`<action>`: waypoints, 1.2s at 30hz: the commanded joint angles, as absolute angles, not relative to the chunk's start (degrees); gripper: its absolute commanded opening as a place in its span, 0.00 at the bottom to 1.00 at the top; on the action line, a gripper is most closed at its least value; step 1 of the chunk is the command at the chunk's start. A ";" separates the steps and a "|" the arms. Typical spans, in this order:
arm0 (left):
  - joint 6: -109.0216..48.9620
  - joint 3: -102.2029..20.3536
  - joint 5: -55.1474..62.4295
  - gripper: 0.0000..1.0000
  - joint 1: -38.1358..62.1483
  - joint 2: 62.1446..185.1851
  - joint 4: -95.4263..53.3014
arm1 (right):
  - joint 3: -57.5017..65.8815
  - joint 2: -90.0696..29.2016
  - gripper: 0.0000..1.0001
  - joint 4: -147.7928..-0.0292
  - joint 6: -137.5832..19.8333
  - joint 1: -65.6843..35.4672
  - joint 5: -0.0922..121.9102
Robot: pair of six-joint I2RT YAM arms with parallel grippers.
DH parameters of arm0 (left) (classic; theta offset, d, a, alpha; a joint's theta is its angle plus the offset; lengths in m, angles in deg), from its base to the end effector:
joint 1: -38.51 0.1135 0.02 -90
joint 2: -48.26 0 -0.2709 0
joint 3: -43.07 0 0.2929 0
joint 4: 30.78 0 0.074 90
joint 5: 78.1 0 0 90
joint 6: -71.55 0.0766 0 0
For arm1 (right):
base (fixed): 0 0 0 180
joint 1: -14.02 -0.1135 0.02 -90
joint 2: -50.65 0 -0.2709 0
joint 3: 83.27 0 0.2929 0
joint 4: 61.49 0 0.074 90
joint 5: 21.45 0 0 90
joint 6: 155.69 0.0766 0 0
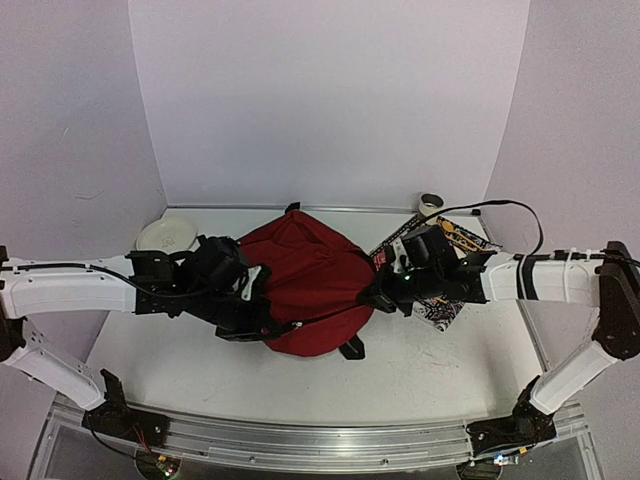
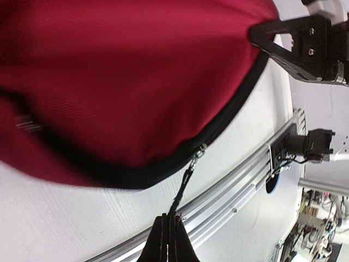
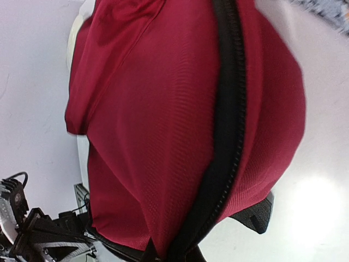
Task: Pack the student bag
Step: Zip the largest pocket of the bag in the student bag, then hold the student bag at the center of the board.
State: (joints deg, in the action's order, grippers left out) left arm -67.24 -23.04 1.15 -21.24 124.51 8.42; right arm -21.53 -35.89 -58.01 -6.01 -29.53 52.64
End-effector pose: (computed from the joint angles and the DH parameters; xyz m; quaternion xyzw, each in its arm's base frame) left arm 0.1595 -0.3019 0.2118 0.1216 0.9262 -0.3321 0.1307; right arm 0.2806 0.2957 0.2074 0.0374 0.8206 0.5089 0.2573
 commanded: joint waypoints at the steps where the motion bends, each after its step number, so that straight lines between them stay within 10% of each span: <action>1: -68.87 -20.26 4.07 0.00 -18.94 119.76 12.85 | -21.97 -31.93 0.00 -63.23 -12.35 -24.55 54.27; 11: -70.42 -17.06 6.69 0.00 -16.07 120.90 14.35 | -19.87 -33.41 0.05 -63.67 -15.34 -21.27 50.92; 25: -65.42 -26.82 1.12 0.00 -16.51 126.90 8.01 | -12.92 -27.33 0.71 -70.77 -46.13 -33.79 55.73; 36: -65.66 -26.77 0.17 0.00 -16.51 126.48 6.87 | -10.37 -28.69 0.80 -72.15 -81.55 -43.22 58.85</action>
State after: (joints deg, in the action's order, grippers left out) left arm -66.26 -24.20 0.45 -16.83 127.11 9.42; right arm -12.03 -27.51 -69.57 -64.21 -41.43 57.96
